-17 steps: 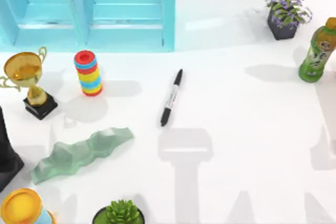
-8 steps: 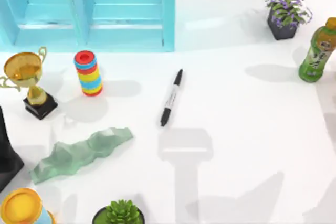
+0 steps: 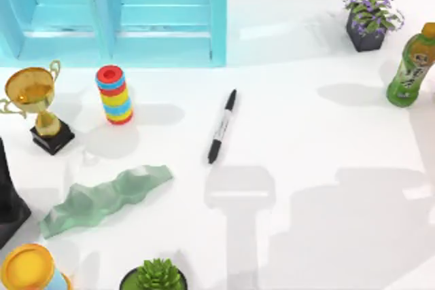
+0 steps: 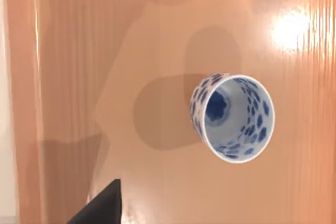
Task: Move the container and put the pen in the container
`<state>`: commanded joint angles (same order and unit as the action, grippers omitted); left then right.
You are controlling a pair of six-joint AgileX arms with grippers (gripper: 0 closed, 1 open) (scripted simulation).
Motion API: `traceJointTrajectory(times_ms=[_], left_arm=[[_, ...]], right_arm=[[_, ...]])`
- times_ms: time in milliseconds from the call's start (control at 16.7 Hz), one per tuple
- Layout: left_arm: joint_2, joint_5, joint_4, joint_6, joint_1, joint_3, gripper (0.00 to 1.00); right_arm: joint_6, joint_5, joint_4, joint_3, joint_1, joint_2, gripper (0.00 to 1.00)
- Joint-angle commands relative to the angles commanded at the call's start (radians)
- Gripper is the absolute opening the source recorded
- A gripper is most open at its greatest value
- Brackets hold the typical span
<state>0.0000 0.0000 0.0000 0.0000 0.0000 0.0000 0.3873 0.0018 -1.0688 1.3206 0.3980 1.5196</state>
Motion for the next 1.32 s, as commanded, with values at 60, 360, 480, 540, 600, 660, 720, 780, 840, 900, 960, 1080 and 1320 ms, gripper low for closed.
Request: traceJointTrajectory(times_ms=[60,360,480,540,600,660,720,780,840,900,960,1080,1320], left_arm=[[0.0,0.0,0.0,0.0,0.0,0.0,1.0],[0.0,0.0,0.0,0.0,0.0,0.0,1.0],[0.0,0.0,0.0,0.0,0.0,0.0,1.0],[0.0,0.0,0.0,0.0,0.0,0.0,1.0],[0.0,0.0,0.0,0.0,0.0,0.0,1.0],[0.0,0.0,0.0,0.0,0.0,0.0,1.0],[0.0,0.0,0.0,0.0,0.0,0.0,1.0],[0.0,0.0,0.0,0.0,0.0,0.0,1.0],[0.0,0.0,0.0,0.0,0.0,0.0,1.0],[0.0,0.0,0.0,0.0,0.0,0.0,1.0],[0.0,0.0,0.0,0.0,0.0,0.0,1.0],[0.0,0.0,0.0,0.0,0.0,0.0,1.0],[0.0,0.0,0.0,0.0,0.0,0.0,1.0]], right_arm=[[0.018,0.0,-0.048,0.06,0.018,0.069,1.0],[0.082,0.0,-0.223,0.274,0.081,0.32,1.0],[0.093,0.0,-0.253,0.31,0.092,0.361,1.0],[0.095,0.0,-0.259,0.316,0.094,0.368,1.0],[0.095,0.0,-0.259,0.316,0.094,0.368,1.0],[0.095,0.0,-0.259,0.316,0.094,0.368,1.0],[0.095,0.0,-0.259,0.316,0.094,0.368,1.0],[0.094,0.001,-0.256,0.314,0.089,0.365,1.0],[0.093,0.0,-0.254,0.311,0.09,0.366,1.0],[0.092,0.0,-0.242,0.301,0.091,0.369,1.0],[0.092,0.0,-0.221,0.282,0.091,0.374,1.0],[0.091,0.0,-0.154,0.23,0.091,0.385,1.0],[0.091,0.001,0.008,0.102,0.091,0.417,1.0]])
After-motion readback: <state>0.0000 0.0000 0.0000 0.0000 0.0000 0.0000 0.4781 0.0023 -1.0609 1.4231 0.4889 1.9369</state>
